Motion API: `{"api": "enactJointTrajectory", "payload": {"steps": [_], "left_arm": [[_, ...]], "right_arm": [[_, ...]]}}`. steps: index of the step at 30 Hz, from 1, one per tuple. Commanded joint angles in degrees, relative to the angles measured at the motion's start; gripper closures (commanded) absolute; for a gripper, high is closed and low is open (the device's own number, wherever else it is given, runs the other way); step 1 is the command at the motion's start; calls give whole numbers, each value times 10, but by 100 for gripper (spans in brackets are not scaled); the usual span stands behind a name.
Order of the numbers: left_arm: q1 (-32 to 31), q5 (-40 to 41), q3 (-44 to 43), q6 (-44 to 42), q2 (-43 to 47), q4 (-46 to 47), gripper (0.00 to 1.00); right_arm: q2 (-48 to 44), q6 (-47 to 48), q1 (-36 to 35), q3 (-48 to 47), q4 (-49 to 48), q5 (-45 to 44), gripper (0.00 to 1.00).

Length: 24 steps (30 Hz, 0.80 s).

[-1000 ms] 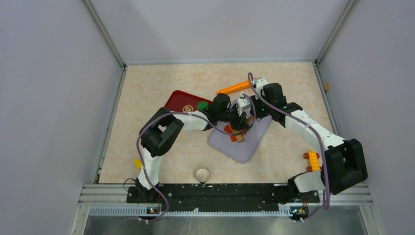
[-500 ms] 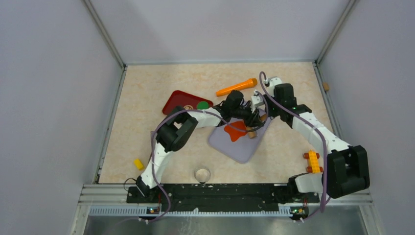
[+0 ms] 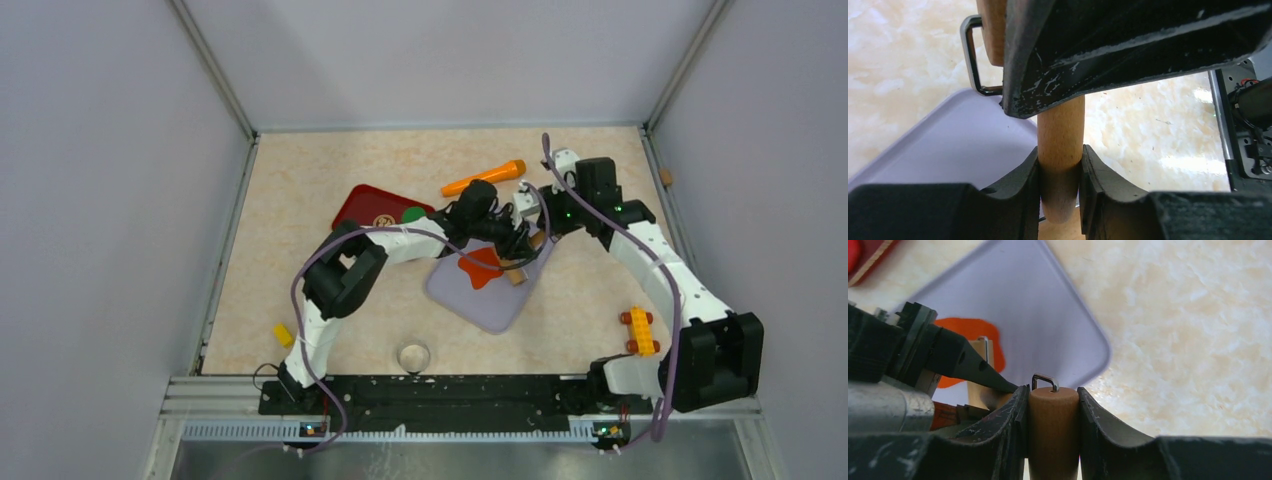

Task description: Roll out the dumpling wrappers from the dough

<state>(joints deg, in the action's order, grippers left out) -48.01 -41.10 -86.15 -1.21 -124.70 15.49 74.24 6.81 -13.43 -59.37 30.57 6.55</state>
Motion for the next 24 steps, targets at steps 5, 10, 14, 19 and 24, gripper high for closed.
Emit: {"api": "enactJointTrajectory", "payload": {"steps": [5,10,14,19,24], "left_arm": [[-2,128,65,-18,95,-24,100],[13,162,85,-3,86,-16,100],[18,180,87,-15,81,-19,100],[30,174,82,-8,71,-20,100],[54,129,62,26,44,-39,100]], "right_arm": [[-13,35,-51,-14,50,202,100],[21,21,-67,-7,1,188,100],[39,29,-75,-9,-6,181,100],[57,25,-80,-7,-18,168,100],[94,21,-81,-9,-21,141,100]]}}
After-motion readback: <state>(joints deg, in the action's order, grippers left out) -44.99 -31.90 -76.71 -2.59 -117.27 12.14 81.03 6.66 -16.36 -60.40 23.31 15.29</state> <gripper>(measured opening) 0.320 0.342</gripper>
